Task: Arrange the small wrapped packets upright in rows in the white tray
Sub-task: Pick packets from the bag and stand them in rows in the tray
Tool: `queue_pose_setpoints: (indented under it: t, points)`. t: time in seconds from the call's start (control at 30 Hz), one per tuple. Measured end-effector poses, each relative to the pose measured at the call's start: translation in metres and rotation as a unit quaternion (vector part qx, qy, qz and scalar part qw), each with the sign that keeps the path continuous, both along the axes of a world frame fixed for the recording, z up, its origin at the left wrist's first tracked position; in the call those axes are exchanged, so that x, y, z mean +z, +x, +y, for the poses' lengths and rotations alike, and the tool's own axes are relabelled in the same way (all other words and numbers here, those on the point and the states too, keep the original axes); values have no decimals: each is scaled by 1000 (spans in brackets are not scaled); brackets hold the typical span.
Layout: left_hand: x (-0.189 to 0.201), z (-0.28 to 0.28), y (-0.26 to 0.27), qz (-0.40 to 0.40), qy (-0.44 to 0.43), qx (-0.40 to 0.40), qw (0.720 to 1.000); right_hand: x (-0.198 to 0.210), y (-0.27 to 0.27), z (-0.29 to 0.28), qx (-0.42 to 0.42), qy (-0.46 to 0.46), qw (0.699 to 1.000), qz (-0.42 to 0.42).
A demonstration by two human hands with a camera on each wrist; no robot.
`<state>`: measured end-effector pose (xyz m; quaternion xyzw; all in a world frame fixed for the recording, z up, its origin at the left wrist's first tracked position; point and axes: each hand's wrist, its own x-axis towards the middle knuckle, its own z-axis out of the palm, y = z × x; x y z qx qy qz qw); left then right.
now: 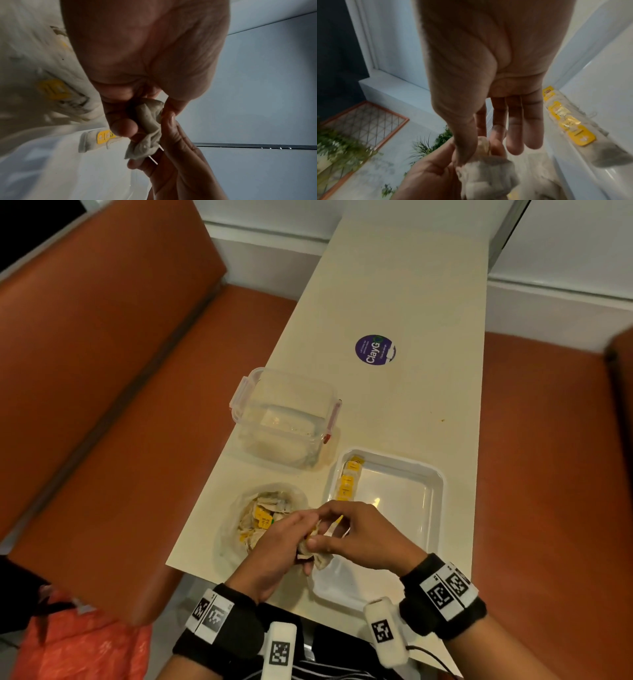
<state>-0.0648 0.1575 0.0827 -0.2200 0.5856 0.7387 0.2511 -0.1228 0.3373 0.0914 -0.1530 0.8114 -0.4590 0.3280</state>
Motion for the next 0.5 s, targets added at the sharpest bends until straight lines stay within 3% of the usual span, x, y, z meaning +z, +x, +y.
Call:
queue_pose_setpoints:
  t: [0.2,0.5]
  points:
    - [0,-3,6,-10,46,17,999,2,1,2,-20,-46,998,-33]
    - [-9,-7,11,0,-7,13,1000,-4,3,10,-173,-147,967,-115]
